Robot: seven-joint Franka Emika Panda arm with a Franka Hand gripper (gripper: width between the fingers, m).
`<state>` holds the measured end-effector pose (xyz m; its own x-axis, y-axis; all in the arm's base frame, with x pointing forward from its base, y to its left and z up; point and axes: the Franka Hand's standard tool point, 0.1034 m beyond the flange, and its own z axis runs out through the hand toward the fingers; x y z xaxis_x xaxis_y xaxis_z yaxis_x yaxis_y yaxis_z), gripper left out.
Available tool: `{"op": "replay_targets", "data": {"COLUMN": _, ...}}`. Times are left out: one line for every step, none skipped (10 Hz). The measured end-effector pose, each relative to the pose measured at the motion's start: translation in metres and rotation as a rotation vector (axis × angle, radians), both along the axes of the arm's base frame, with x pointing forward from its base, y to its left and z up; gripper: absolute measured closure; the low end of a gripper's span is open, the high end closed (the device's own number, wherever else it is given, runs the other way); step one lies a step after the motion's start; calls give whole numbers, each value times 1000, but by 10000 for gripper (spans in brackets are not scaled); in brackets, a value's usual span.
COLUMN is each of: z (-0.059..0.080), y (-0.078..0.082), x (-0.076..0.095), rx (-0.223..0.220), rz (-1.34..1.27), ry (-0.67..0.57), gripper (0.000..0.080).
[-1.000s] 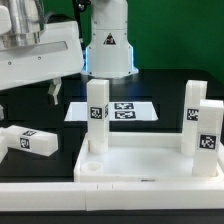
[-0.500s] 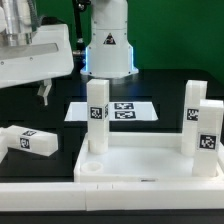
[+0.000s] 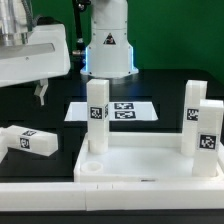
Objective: Assemble desk
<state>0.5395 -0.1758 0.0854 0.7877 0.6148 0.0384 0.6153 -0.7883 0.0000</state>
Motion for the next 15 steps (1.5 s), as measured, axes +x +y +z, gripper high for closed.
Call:
{"op": "replay_targets", "data": {"z": -7, "y": 5, "x": -3, "rx": 14, "rz": -50, "ry": 68, "gripper": 151}}
{"op": "replay_targets", "data": {"z": -14, "y": 8, "x": -1, "rx": 14, "rz": -78, "ry": 116, "gripper": 151}}
{"op": "replay_targets", "data": {"z": -21, "y": 11, "x": 2, "rx": 6, "rz": -82, "ry": 127, "gripper": 151}}
{"op": "replay_targets", "data": {"z": -31, "y": 21, "x": 0, "rx": 1, "rz": -94, "ry": 132, "gripper": 151}}
{"op": "replay_targets", "data": {"z": -41, "y": 23, "x": -1, "rx": -40, "rz": -62, "ry": 62, "gripper": 151}}
{"op": "replay_targets", "data": {"z": -46, "y": 23, "x": -11, "rx": -60, "rz": -48, "ry": 34, "gripper": 151}}
{"op": "replay_targets", "data": {"z": -46, "y": 23, "x": -17, "rx": -72, "rz": -41, "ry": 21, "gripper": 151}}
{"op": "replay_targets", "data": {"z": -47, "y": 18, "x": -21, "rx": -84, "rz": -21, "ry": 9, "gripper": 151}}
{"op": "replay_targets", "data": {"z": -49, "y": 11, "x": -28, "rx": -87, "rz": -9, "ry": 12, "gripper": 151}}
{"op": "replay_targets", "data": {"z": -50, "y": 11, "x": -31, "rx": -84, "rz": -22, "ry": 16, "gripper": 151}}
{"op": "replay_targets", "data": {"z": -50, "y": 15, "x": -34, "rx": -81, "rz": -24, "ry": 20, "gripper": 151}}
{"op": "replay_targets", "data": {"z": -52, "y": 14, "x": -37, "rx": -79, "rz": -26, "ry": 26, "gripper": 151}}
{"op": "replay_targets", "data": {"z": -59, "y": 14, "x": -41, "rx": -81, "rz": -38, "ry": 38, "gripper": 151}}
{"op": "replay_targets", "data": {"z": -68, "y": 17, "x": -43, "rx": -86, "rz": -42, "ry": 45, "gripper": 151}}
{"op": "replay_targets", "data": {"z": -73, "y": 17, "x": -44, "rx": -91, "rz": -43, "ry": 46, "gripper": 151}}
